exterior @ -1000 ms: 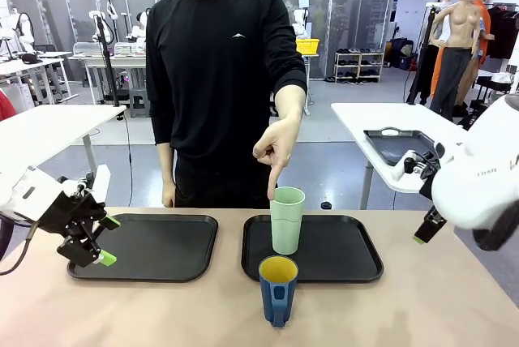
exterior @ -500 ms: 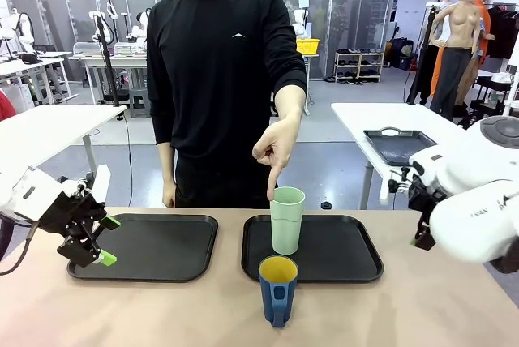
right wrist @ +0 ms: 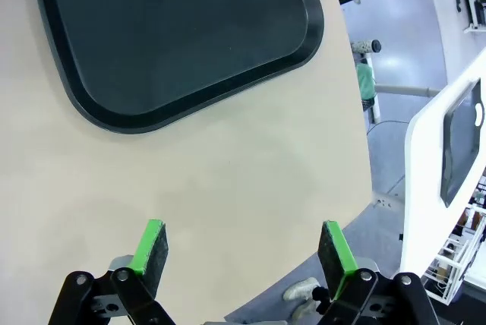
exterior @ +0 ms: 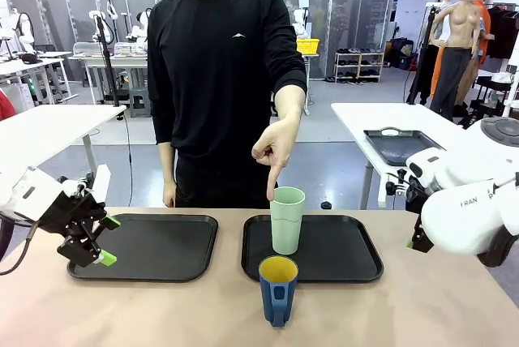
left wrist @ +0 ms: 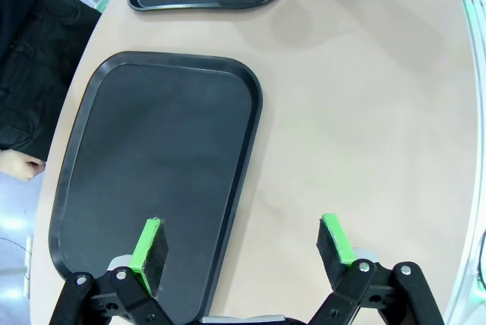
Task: Sort and store the cups by type.
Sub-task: Pick up the Handle plastic cup and place it into the empty Flat Tray.
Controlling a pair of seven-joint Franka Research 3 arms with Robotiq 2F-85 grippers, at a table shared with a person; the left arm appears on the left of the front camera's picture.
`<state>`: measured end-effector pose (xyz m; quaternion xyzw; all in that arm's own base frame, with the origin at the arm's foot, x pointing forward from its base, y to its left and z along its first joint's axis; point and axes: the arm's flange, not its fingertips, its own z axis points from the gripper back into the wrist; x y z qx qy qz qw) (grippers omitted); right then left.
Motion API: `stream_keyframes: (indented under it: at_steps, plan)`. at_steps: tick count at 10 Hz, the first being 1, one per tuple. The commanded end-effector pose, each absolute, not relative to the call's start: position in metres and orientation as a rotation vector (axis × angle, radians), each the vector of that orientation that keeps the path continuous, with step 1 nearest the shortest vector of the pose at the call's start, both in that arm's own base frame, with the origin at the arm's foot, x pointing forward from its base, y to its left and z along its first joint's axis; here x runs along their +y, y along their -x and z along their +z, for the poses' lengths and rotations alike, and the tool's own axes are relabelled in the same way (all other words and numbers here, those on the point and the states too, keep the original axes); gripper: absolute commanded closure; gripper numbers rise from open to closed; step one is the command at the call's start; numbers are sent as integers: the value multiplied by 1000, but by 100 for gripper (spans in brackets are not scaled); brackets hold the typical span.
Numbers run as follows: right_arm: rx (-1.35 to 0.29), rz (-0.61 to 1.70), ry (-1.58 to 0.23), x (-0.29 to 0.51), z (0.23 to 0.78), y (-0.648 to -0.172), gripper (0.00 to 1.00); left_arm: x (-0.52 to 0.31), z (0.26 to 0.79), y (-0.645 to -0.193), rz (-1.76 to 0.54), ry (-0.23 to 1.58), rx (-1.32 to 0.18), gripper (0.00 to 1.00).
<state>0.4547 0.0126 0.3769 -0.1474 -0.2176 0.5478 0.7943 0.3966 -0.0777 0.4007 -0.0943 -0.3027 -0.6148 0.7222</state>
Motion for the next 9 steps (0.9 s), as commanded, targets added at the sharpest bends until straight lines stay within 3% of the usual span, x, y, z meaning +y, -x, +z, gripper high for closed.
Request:
stream_keyframes:
  at_steps: [1,5,6,9]
  plan:
    - [-402,1432,249,20,372,-463,0,-78,400,-396,-1356,186,-671,0]
    - [-233,1662,81,-4,364,-430,0,-78,400,-396,-1356,186,-671,0]
    - [-250,1675,55,-6,360,-425,0,-78,400,-396,-1356,186,-671,0]
    - [-515,1657,-129,-8,336,-423,0,-78,400,-396,-1356,186,-671,0]
